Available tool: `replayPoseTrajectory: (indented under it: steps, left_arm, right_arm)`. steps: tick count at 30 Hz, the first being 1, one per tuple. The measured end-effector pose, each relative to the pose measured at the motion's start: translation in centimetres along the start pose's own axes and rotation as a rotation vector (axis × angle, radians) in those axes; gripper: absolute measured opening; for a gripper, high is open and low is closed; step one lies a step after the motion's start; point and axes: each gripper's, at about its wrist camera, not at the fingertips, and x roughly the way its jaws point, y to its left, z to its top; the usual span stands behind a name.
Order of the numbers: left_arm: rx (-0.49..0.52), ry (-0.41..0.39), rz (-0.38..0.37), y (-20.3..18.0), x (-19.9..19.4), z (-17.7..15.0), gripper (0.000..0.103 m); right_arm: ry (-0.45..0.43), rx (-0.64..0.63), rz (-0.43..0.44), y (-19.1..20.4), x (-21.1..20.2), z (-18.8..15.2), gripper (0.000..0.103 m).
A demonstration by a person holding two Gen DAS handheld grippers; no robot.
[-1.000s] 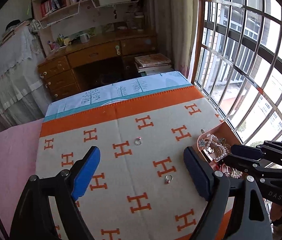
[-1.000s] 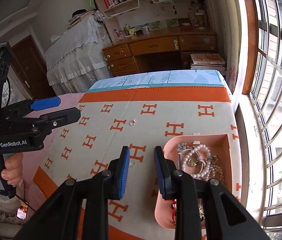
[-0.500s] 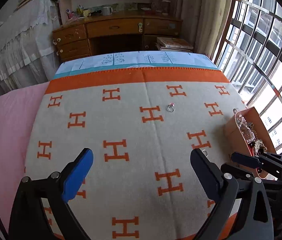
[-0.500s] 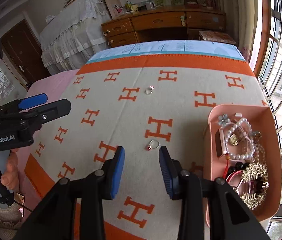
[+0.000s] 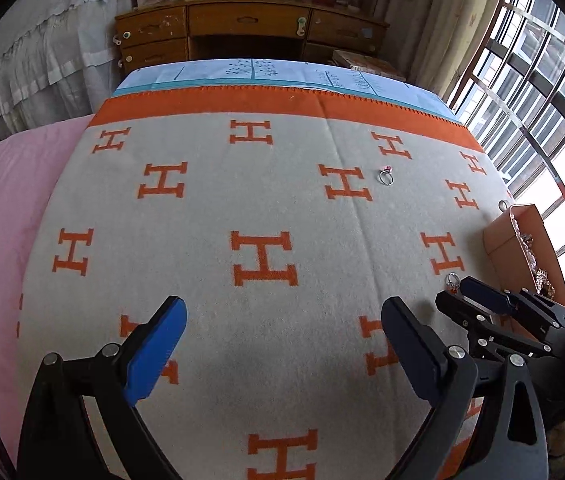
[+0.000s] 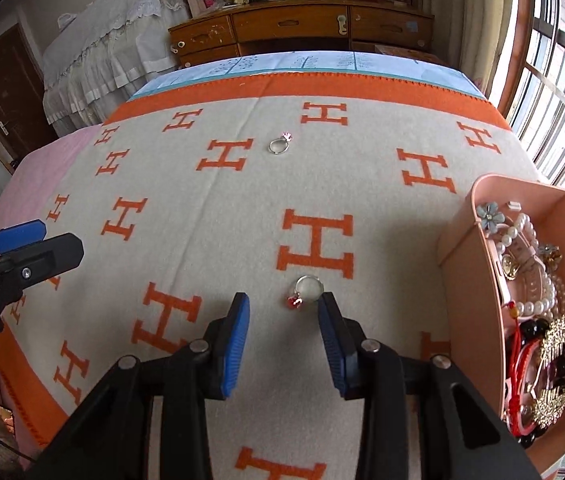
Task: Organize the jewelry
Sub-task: 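Move both tools toward the two silver rings on the blanket, then grasp the red-stone ring with the right tool while the left tool grasps the pink-stone ring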
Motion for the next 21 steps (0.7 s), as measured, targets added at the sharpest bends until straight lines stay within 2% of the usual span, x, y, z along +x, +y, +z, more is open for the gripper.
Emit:
replayPoseTrajectory:
  steps: [5, 8, 10, 14, 21]
  left_arm:
    - [-0.008, 0.017, -0.019, 0.4, 0.9, -0.2, 0.097]
    - [-0.003, 0.023, -0.028, 0.3, 1.2, -0.4, 0.097]
    - [0.000, 0.022, -0.029, 0.3, 1.2, -0.5, 0.097]
    - [0.010, 0.016, -0.030, -0.1, 1.1, -0.3, 0.097]
    - [0.050, -0.005, 0.000, -1.3, 0.8, 1.2, 0.097]
  right_arm:
    - [-0.028, -0.061, -0.067, 0.9, 0.3, 0.1, 0.036]
    - [-0.037, -0.068, -0.077, 0.9, 0.2, 0.0, 0.034]
    - [-0.042, -0.062, -0.082, 0.8, 0.0, -0.2, 0.022]
    - [-0.051, -0.066, -0.087, 0.8, -0.1, -0.4, 0.008]
    - [-0.047, -0.073, -0.063, 0.5, -0.5, -0.4, 0.007]
